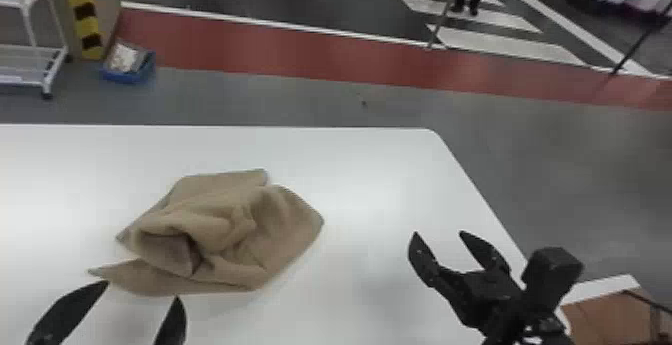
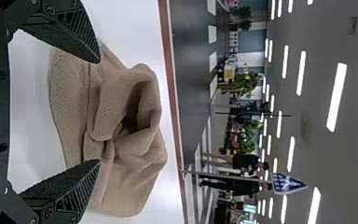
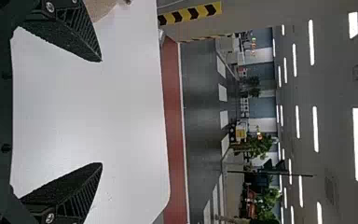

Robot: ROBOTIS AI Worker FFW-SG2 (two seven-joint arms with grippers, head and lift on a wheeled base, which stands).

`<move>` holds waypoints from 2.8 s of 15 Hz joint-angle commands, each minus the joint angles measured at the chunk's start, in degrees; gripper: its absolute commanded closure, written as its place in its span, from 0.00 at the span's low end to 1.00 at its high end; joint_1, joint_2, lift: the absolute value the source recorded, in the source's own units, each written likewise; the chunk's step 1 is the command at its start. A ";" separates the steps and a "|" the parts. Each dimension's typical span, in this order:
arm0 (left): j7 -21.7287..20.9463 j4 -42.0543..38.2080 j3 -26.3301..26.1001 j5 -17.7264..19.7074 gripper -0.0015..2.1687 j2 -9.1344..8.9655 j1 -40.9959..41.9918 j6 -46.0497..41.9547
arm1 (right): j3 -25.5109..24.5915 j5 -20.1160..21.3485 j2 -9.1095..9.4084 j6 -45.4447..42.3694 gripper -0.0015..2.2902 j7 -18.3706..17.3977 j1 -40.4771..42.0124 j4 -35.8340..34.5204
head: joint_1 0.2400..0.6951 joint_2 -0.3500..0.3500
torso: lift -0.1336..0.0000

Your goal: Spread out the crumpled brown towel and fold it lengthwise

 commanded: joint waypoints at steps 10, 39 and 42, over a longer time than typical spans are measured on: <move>1.08 4.33 -9.55 -0.41 0.07 -0.15 -9.26 10.47 | -1.20 -1.38 0.05 0.43 0.04 0.09 -0.54 2.56 | 1.00 0.00 | 0.07; -16.76 -31.80 6.10 4.69 0.80 -0.15 -8.74 45.98 | -1.90 -2.25 0.05 1.13 0.04 1.23 -2.73 6.96 | 1.00 0.00 | 0.07; -10.79 -30.57 2.58 0.47 0.80 -0.15 -18.49 55.30 | -1.73 -2.25 0.05 1.13 0.04 1.23 -2.65 6.96 | 1.00 0.00 | 0.07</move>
